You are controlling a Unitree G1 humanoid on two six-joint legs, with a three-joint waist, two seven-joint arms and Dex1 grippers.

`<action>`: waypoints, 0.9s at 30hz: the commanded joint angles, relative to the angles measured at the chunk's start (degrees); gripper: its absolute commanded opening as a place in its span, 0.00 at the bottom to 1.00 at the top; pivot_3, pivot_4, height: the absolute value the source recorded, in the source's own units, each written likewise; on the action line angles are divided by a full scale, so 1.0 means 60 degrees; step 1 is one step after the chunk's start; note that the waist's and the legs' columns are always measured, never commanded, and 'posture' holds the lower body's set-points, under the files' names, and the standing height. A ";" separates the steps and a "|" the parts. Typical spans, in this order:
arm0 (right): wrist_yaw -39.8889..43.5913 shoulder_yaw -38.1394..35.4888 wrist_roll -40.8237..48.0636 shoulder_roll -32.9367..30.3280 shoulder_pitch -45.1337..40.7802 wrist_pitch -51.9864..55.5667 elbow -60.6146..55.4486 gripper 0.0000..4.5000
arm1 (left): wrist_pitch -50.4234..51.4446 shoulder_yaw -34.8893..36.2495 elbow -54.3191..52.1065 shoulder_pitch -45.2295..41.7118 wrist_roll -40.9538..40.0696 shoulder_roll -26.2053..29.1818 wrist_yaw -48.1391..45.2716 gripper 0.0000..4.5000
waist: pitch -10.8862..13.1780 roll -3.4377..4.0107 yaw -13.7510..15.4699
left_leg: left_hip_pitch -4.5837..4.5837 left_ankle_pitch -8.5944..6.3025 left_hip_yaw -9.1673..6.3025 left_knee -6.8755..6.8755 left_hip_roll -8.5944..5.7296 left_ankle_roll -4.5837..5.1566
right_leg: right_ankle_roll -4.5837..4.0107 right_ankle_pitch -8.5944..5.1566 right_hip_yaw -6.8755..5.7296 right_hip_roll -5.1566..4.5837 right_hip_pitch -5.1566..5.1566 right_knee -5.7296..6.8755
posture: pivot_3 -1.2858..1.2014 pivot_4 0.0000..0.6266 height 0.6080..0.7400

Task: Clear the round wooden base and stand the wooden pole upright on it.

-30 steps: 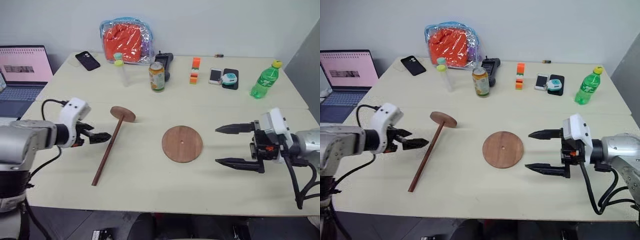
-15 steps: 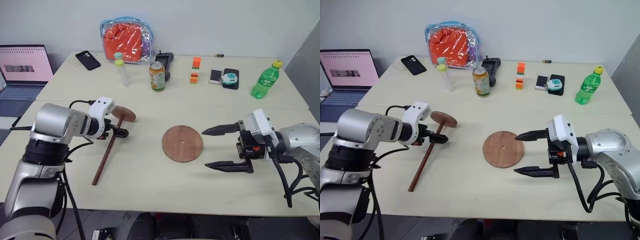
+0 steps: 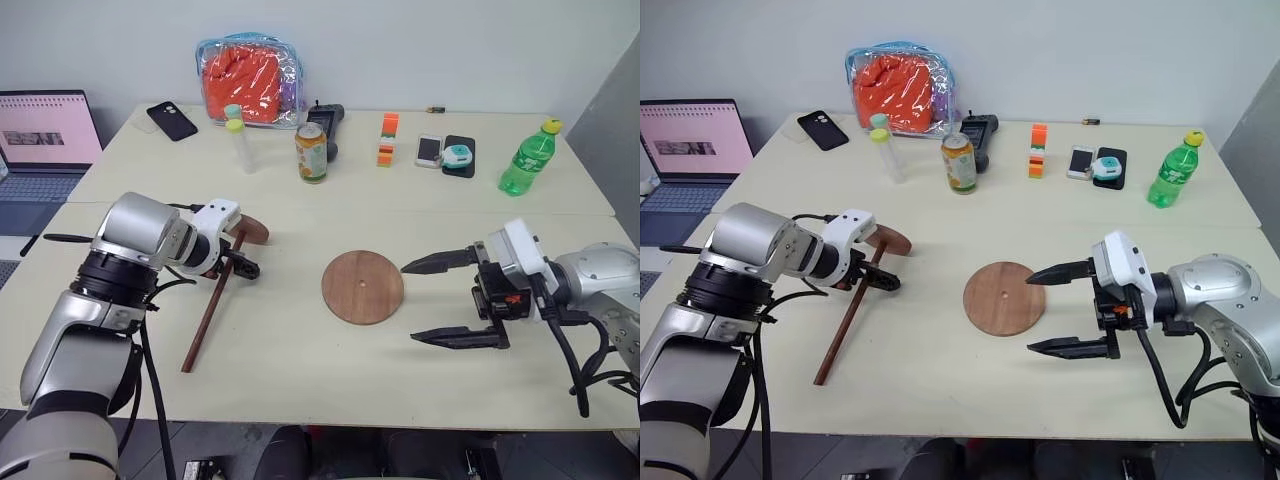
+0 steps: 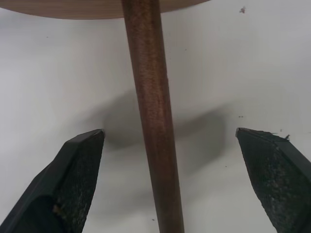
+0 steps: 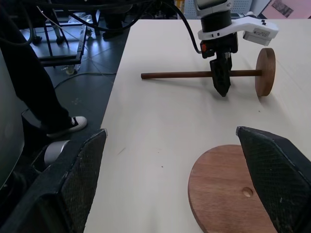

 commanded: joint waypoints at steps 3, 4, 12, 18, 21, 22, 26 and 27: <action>-0.0165 -0.0344 0.0097 -0.0117 0.0083 -0.0013 -0.0430 1.00 | -0.0004 -0.0078 -0.0126 -0.0148 0.0107 -0.0048 -0.0153 0.71 | 0.0000 0.0000 -0.0001 | -0.0001 0.0000 -0.0001 0.0000 0.0000 0.0000 | 0.0000 0.0000 0.0000 -0.0001 -0.0001 0.0001 | 0.52 0.24 1.00; -0.0179 -0.0344 0.0092 -0.0116 0.0080 -0.0015 -0.0434 1.00 | 0.0016 -0.0056 -0.0124 -0.0153 0.0123 -0.0076 -0.0138 0.65 | 0.0000 0.0000 0.0000 | -0.0002 0.0000 0.0000 0.0001 0.0000 0.0000 | 0.0000 0.0000 0.0001 0.0000 -0.0002 0.0001 | 0.52 0.24 1.00; -0.0222 -0.0294 0.0074 -0.0084 0.0024 -0.0020 -0.0341 1.00 | 0.0104 0.0039 -0.0169 -0.0175 0.0173 -0.0105 -0.0116 0.27 | 0.0000 0.0000 -0.0001 | -0.0002 0.0000 -0.0001 0.0002 0.0000 0.0000 | 0.0000 0.0000 0.0001 -0.0001 -0.0002 0.0002 | 0.52 0.24 1.00; -0.0196 -0.0250 0.0059 -0.0101 -0.0007 -0.0045 -0.0304 1.00 | -0.0019 0.0141 -0.0189 -0.0223 0.0289 -0.0120 0.0036 0.06 | 0.0000 0.0000 -0.0001 | -0.0002 0.0000 -0.0001 0.0002 0.0000 0.0000 | 0.0000 0.0000 0.0001 -0.0003 -0.0002 0.0002 | 0.52 0.24 1.00; -0.0175 -0.0226 0.0003 -0.0116 -0.0024 -0.0069 -0.0262 1.00 | -0.0042 0.0284 -0.0280 -0.0211 0.0288 -0.0128 0.0125 0.06 | 0.0000 0.0000 0.0000 | -0.0002 0.0000 -0.0001 0.0002 0.0000 0.0000 | 0.0000 0.0000 0.0001 -0.0003 -0.0002 0.0002 | 0.52 0.24 1.00; -0.0160 -0.0231 -0.0020 -0.0133 -0.0009 -0.0084 -0.0254 1.00 | -0.0064 0.0384 -0.0318 -0.0229 0.0288 -0.0164 0.0177 0.06 | 0.0000 0.0000 0.0000 | -0.0002 0.0000 -0.0001 0.0002 0.0000 0.0001 | 0.0000 0.0000 0.0001 -0.0003 -0.0002 0.0002 | 0.52 0.24 1.00; -0.0182 -0.0349 -0.0047 -0.0217 0.0056 -0.0068 -0.0277 1.00 | -0.1245 0.1157 -0.0769 -0.0508 0.0191 -0.0542 0.0244 0.06 | 0.0002 -0.0003 0.0020 | -0.0004 0.0001 -0.0001 0.0003 0.0000 -0.0001 | 0.0000 0.0000 0.0001 -0.0007 -0.0003 0.0002 | 0.52 0.24 1.00; -0.0182 -0.0394 -0.0045 -0.0245 0.0079 -0.0064 -0.0288 1.00 | -0.1510 0.1351 -0.0832 -0.0578 0.0153 -0.0670 0.0259 0.06 | 0.0003 -0.0005 0.0038 | -0.0009 0.0001 -0.0003 0.0005 -0.0001 -0.0001 | 0.0000 0.0000 -0.0002 -0.0011 -0.0005 0.0002 | 0.52 0.24 1.00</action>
